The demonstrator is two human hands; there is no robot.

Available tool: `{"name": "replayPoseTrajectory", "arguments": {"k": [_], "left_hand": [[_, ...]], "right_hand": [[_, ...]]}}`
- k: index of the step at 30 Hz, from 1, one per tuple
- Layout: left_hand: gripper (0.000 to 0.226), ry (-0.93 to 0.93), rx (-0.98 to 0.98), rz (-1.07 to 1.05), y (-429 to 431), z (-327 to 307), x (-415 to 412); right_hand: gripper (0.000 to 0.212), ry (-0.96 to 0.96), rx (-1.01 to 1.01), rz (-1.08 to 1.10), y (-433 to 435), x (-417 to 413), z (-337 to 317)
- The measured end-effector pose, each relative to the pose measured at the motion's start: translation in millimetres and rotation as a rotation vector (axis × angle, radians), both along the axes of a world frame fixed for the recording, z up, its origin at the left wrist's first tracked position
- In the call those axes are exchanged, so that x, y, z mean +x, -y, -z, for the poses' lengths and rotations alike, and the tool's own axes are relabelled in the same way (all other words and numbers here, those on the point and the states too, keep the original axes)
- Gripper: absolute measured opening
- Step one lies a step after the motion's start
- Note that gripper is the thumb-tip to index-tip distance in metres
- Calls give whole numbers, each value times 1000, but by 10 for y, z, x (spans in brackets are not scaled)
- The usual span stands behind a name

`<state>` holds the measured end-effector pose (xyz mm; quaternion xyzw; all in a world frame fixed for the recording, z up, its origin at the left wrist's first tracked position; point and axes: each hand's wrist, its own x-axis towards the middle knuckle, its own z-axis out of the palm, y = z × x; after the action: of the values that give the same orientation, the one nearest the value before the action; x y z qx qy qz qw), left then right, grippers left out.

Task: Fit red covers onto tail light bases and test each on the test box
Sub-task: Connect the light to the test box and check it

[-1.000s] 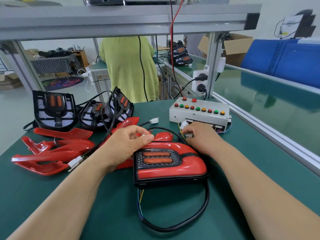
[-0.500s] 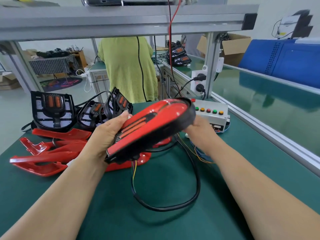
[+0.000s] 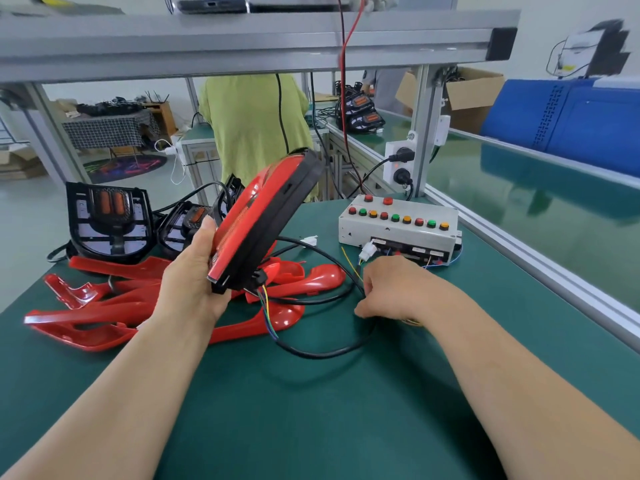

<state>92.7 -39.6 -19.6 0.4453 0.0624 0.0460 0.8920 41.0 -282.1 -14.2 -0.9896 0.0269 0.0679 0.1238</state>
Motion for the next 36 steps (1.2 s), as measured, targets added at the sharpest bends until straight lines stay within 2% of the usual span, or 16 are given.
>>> {"name": "replayPoseTrajectory", "arguments": {"k": [2,5,9,12,13,15,17,20,23,26,28,31,34,36], "left_hand": [[22,14,38,-32,14,-6,25],[23,11,55,-55,23,39,30],[30,-4,110,-76,62,2,-26],[33,-6,118,-75,78,-11,-64],[32,-9,118,-77,86,-10,-66],[30,-7,132,-90,98,1,-76],[27,-2,140,-103,99,16,-67],[24,12,147,-107,104,30,-61],[35,31,171,-113,117,42,-61],[67,44,181,-105,152,37,-82],[77,47,180,-100,180,44,-98],[79,41,182,-120,215,40,-126],[77,39,196,-129,260,45,-159],[66,42,201,-126,323,62,-181]], "right_hand": [[19,-14,14,12,-15,-17,-23],[22,-46,89,27,0,-8,-35],[26,-60,336,87,65,45,-38],[19,-60,461,130,80,57,7],[24,-58,459,130,65,56,23],[34,-30,328,94,23,64,48],[32,2,211,82,-37,64,61],[23,-8,272,127,-47,62,78],[18,114,514,184,-12,82,87],[7,249,964,273,-43,130,87],[5,260,1214,297,-95,136,81],[15,236,1454,282,-166,126,75],[15,200,1650,191,-210,125,56],[34,140,1806,148,-255,112,26]]}}
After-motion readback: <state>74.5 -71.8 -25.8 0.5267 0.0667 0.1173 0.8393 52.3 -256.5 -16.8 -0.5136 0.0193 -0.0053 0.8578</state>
